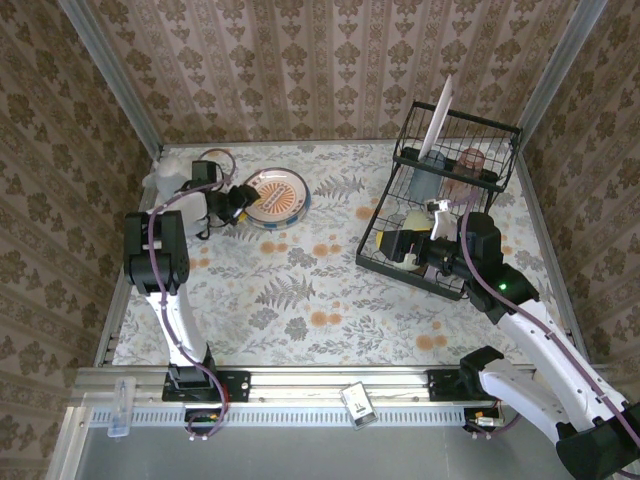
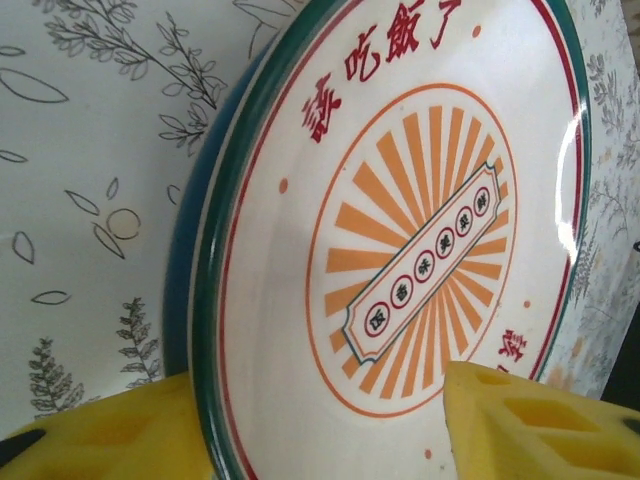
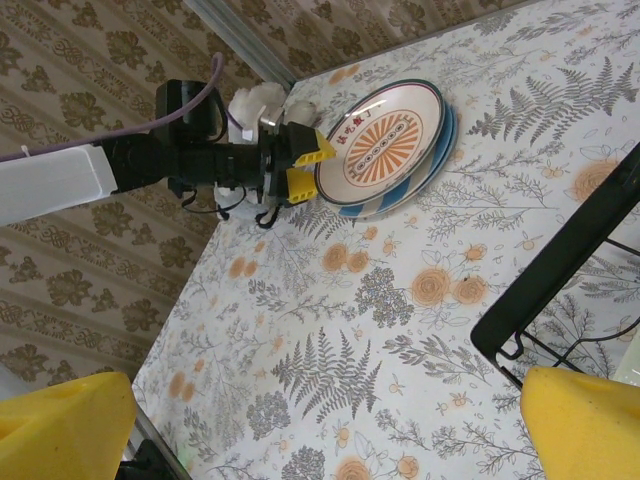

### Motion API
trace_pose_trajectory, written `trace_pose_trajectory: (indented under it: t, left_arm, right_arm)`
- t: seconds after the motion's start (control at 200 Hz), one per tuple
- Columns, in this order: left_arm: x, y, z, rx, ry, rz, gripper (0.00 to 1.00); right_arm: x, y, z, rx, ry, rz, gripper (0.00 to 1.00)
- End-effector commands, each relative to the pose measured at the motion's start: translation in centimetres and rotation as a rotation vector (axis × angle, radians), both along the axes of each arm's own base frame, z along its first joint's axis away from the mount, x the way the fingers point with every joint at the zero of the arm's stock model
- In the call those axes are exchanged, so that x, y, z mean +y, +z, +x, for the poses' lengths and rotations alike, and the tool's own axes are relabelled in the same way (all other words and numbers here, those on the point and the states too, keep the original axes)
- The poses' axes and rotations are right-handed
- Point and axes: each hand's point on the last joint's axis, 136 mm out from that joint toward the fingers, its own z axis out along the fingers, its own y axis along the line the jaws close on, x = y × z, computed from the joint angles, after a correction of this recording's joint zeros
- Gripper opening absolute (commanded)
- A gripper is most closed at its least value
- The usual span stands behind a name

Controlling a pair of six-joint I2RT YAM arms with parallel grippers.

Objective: Unload the mixed dishes from the dish rack

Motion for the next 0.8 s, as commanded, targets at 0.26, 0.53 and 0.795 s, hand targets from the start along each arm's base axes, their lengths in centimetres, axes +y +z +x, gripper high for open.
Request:
trace_pose_trajectory:
  t: [0.26,0.53,0.795]
  left_arm:
    - [1.6,3.5,-1.7,0.013,0.001,0.149,1.0]
    - [2.9,8.6,-3.5,-0.084,0.0,0.231,1.0]
    - [3.3,16.3,-6.9,-0.283,-0.023,0.283,1.0]
  right_arm:
    - [-1.0,0.3,-0.4,-0.022,-0.041,-0.037,1.0]
    - [-2.3,0.9,-0.2,-0.035,-0.098,-0.104,1.0]
    - [-4.6,2.7,0.1,-0.069,-0.191,-0.224,1.0]
